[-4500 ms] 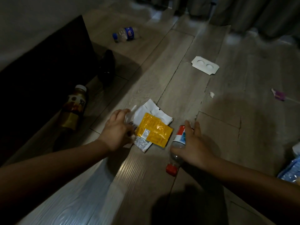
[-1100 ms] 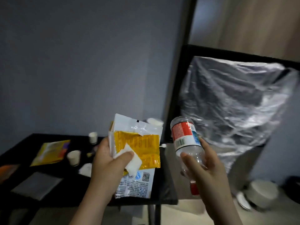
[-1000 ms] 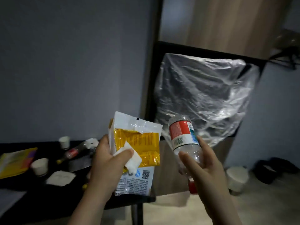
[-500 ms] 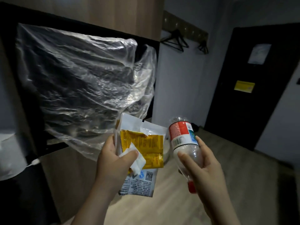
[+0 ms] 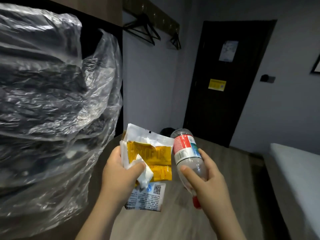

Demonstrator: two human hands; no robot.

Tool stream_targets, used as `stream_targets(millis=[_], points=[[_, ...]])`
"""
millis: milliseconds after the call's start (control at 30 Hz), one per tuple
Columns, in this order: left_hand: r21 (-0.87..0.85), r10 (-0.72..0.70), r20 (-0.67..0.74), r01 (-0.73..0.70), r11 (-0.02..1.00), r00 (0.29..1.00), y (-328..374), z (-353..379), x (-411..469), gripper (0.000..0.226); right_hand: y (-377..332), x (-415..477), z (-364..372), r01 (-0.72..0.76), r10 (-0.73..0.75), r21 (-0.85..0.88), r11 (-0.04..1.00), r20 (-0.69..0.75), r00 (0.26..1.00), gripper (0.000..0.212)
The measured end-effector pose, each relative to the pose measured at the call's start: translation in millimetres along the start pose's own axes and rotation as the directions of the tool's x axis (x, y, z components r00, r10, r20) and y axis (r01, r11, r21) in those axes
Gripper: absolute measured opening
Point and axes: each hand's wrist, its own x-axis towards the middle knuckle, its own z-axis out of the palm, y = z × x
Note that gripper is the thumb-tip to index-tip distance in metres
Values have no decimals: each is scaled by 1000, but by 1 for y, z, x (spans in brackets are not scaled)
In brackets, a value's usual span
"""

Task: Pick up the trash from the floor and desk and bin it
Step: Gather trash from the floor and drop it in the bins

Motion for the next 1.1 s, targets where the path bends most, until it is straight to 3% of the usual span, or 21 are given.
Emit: stream_targets(millis=[333,767,1100], points=[[59,-94,97,88,994,991,-70,65,158,22,59,142,5,-137,121,-71,988,-200,972,62],[160,-31,25,27,987,999,-99,236,344,26,112,392,-68,-187,166,-81,979,-214,963,57],[84,-138,156,126,988,978,-143,356,459,30,169,524,-115,-217,183,-110,970,-255,949,50]])
